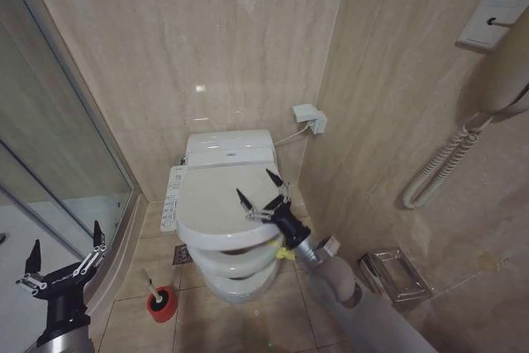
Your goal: Open the toilet lid, clean the toilet bowl with a toilet brush, close the toilet lid, and flush.
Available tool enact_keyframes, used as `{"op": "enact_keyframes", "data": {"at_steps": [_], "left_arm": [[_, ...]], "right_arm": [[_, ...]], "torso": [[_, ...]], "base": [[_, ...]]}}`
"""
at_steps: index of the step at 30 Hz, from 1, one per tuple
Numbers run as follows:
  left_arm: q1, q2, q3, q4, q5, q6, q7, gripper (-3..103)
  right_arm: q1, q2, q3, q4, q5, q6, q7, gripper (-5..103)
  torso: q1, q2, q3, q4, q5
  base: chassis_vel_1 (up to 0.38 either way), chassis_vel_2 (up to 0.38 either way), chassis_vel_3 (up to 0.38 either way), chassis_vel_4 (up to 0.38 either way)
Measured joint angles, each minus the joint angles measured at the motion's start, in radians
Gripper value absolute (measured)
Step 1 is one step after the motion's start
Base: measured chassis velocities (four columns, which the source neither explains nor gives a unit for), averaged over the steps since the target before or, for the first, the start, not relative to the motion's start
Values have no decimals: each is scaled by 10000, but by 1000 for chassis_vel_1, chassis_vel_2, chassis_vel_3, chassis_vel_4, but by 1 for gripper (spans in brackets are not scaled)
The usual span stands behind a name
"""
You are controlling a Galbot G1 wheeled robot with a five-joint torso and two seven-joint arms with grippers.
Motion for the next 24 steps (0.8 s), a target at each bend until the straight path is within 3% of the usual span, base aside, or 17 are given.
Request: {"op": "enact_keyframes", "data": {"at_steps": [7, 13, 24], "left_arm": [[-203, -55, 181, 116, 0, 14, -2, 100], [-299, -89, 251, 172, -9, 23, -5, 100], [-320, -163, 323, 275, -24, 19, -12, 100]], "right_arm": [[-772, 374, -69, -1291, -726, 691, -3, 100], [-1075, 941, -276, -3014, -572, 811, 476, 100], [-1030, 1924, 126, -4922, -1005, 1271, 281, 100]], "torso": [[-1, 0, 0, -4, 1], [1, 0, 1, 1, 2], [1, 0, 0, 2, 2]], "base": [[0, 0, 0, 0], [0, 0, 0, 0], [0, 0, 0, 0]]}}
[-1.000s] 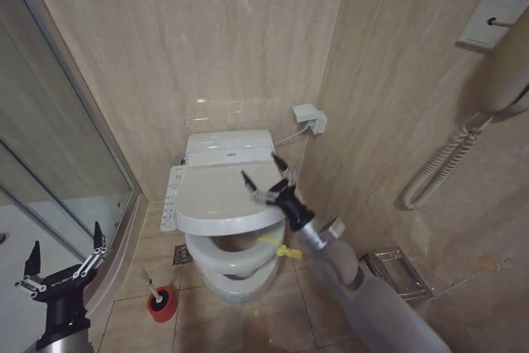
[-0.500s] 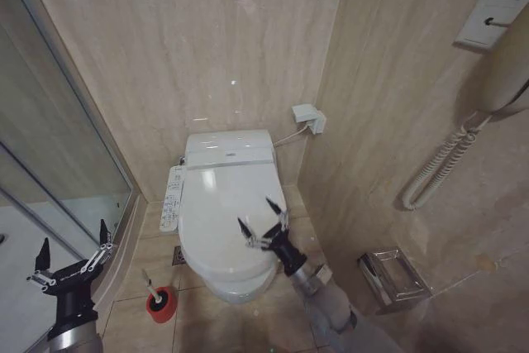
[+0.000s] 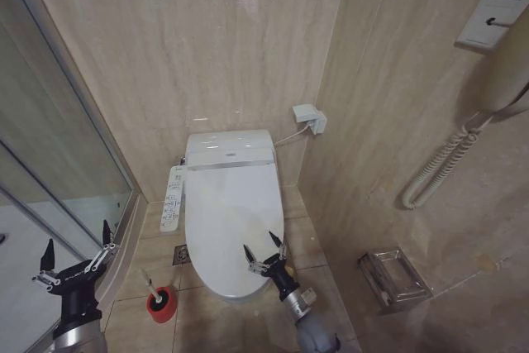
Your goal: Open the toilet lid, clean the toilet bowl with a toilet brush, close the toilet lid, and flush.
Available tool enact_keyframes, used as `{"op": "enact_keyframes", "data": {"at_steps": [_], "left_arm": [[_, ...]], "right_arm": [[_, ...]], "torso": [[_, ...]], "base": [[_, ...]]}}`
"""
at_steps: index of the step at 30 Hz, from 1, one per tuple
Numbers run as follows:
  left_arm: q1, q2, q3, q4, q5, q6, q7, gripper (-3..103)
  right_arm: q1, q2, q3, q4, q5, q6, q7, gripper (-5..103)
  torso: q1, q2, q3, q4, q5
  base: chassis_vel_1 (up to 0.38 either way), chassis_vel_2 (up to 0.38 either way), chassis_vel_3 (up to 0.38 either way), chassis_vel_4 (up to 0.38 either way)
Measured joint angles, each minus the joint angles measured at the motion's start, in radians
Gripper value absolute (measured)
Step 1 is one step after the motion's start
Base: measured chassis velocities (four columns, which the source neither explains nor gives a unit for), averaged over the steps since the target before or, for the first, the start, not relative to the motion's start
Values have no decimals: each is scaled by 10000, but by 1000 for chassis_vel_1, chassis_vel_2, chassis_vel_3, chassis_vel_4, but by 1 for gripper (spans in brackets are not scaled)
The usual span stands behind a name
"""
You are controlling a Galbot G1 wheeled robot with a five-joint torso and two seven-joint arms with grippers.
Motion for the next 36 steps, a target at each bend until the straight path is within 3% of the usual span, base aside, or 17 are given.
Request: {"op": "enact_keyframes", "data": {"at_steps": [7, 11, 17, 22, 30, 36], "left_arm": [[31, 73, -14, -50, 5, 0, 3, 100], [-5, 274, -111, -38, -100, 3, 4, 100], [-241, 636, -312, 145, -374, 81, 103, 100], [-744, 1134, -585, 507, -1042, 241, 805, 100], [-1442, 2312, -669, 937, -2514, 150, 3006, 100], [-1644, 2753, -584, 1210, -2655, 67, 3315, 100]], "right_arm": [[-153, 276, 394, 270, 32, 59, -131, 100], [-659, 259, 976, 1493, 26, 355, -671, 100], [-1099, 220, 1603, 2799, 50, 328, -657, 100], [-1366, 329, 2271, 3681, 4, 135, -450, 100], [-1335, 435, 2771, 4090, 332, 60, -730, 100], [-1251, 499, 2743, 4011, 371, 44, -750, 100]], "torso": [[0, -1, 1, 0, 0], [0, 0, 0, -1, 0], [0, -1, 0, -1, -1], [0, -1, 0, -2, -1], [-1, 0, 0, -1, -1], [-3, 0, -1, -3, 0]], "base": [[0, 0, 0, 0], [0, 0, 0, 0], [0, 0, 0, 0], [0, 0, 0, 0], [0, 0, 0, 0], [-26, 36, 39, -38]]}}
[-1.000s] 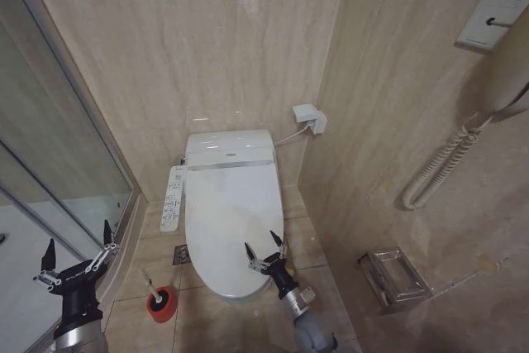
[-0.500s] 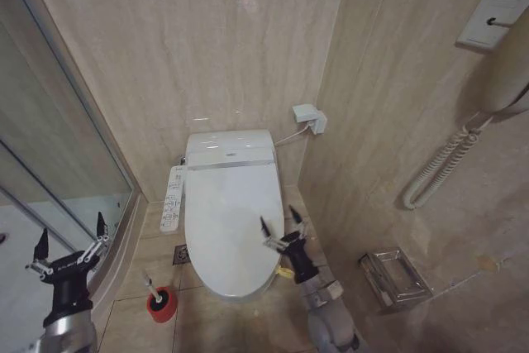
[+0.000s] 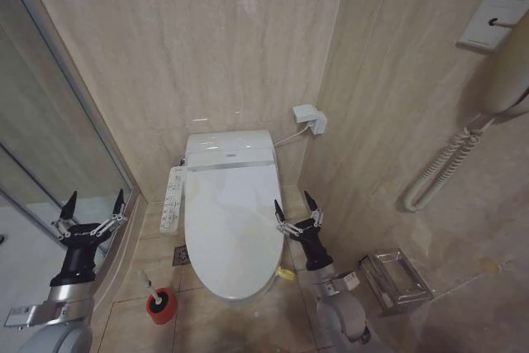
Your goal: Open the toilet lid, clean the toilet bowl with a toilet brush, close the toilet lid, and flush.
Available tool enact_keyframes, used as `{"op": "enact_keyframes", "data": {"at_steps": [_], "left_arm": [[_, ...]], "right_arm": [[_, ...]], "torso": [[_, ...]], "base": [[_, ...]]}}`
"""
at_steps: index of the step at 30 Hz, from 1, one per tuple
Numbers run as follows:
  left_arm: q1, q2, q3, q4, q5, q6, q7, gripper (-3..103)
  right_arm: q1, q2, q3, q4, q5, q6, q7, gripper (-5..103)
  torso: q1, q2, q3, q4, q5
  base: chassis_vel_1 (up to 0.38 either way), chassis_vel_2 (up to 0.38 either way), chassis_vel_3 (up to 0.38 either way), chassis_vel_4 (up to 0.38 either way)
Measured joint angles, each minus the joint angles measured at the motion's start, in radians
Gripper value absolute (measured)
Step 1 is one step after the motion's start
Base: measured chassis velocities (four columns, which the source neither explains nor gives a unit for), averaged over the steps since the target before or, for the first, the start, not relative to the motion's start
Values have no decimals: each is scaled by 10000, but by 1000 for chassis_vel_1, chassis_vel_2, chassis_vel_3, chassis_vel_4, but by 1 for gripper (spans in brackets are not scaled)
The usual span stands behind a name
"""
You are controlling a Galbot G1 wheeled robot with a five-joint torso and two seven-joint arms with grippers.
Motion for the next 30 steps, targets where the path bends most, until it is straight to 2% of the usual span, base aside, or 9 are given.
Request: {"op": "enact_keyframes", "data": {"at_steps": [9, 13, 16, 18, 21, 25, 27, 29, 30], "left_arm": [[-173, 394, -14, 253, -242, -26, 12, 100], [-318, 562, 14, 416, -377, -27, 6, 100], [-517, 714, 126, 588, -510, -25, -18, 100], [-944, 991, 414, 959, -631, 14, -99, 100], [-1345, 1238, 658, 1318, -684, 59, -133, 100], [-2906, 2128, 1805, 2959, -1178, 198, -146, 100], [-3175, 2222, 2003, 3221, -1353, 237, -126, 100], [-4093, 2428, 2544, 4084, -1766, 360, 13, 100], [-4093, 2428, 2544, 4084, -1766, 360, 13, 100]], "right_arm": [[343, 189, 82, -340, -10, -159, 92, 100], [398, 253, 151, -407, -27, -198, 158, 100], [403, 295, 178, -441, -58, -199, 165, 100], [418, 333, 243, -465, -71, -197, 150, 100], [426, 367, 302, -466, -72, -196, 118, 100], [448, 532, 407, -526, -93, -185, -13, 100], [454, 562, 394, -542, -99, -182, -37, 100], [531, 707, 252, -674, -198, -165, -100, 100], [531, 707, 252, -674, -198, -165, -100, 100]], "torso": [[3, -1, 2, 4, 0], [11, -3, 4, -6, -2], [12, -3, 4, 0, 1], [9, -3, 4, 11, 0], [1, -1, 0, 0, 0], [-3, 1, -1, -2, -2], [-3, 1, -2, -4, -2], [0, 0, 0, 4, -2], [0, 0, 0, 4, -2]], "base": [[-149, 175, 182, -181], [-216, 193, 203, -183], [-102, 150, 55, -61], [-19, 36, 22, 7], [0, 0, 0, 0], [40, -55, -51, 41], [0, 0, 0, 0], [0, 0, 0, 0], [0, 0, 0, 0]]}}
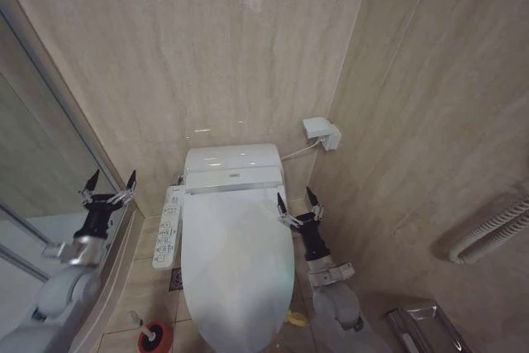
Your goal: Open the toilet lid, clean the toilet bowl with a toilet brush, close the toilet lid, and flush.
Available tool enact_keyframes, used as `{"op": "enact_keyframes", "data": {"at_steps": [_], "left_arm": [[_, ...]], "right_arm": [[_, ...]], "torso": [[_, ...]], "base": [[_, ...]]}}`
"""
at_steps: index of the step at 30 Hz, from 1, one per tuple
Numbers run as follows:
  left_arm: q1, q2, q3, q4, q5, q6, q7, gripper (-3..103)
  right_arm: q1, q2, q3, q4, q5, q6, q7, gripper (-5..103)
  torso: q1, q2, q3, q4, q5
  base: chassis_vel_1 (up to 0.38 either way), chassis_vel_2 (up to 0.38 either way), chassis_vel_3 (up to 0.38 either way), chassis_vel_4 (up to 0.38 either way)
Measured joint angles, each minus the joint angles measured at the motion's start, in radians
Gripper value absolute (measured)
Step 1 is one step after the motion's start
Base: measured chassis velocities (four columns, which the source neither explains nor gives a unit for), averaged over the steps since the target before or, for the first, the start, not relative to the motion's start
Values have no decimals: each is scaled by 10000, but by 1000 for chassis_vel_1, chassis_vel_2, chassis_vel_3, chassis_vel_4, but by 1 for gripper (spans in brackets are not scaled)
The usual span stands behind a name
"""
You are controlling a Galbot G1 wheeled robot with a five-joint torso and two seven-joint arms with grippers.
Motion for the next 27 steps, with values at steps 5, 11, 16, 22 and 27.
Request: {"op": "enact_keyframes", "data": {"at_steps": [5, 11, 16, 22, 27], "left_arm": [[-2560, 157, 1345, 2768, 2, -235, 1342, 100], [-4334, -82, 2392, 4960, -57, -589, 2925, 90], [-5690, -811, 3036, 7075, 438, -986, 4498, 90], [-6570, -1075, 3366, 8268, 2408, -1465, 5863, 57], [-6939, -1149, 3457, 8583, 3228, -1547, 5798, 30]], "right_arm": [[-82, 187, -126, -86, -123, 43, -99, 100], [-169, 262, -53, -88, -134, 78, -187, 100], [-263, 224, 114, -69, -120, 129, -221, 100], [-337, 72, 302, -46, 22, 221, -269, 100], [-309, 66, 316, -100, 78, 246, -275, 100]], "torso": [[3, -1, 2, -4, -1], [3, 0, 1, -3, 4], [4, -1, 3, -5, 0], [3, -1, 1, -1, 2], [3, -1, 1, -3, 3]], "base": [[0, 0, 0, 0], [0, 0, 0, 0], [0, 0, 0, 0], [0, 0, 0, 0], [0, 0, 0, 0]]}}
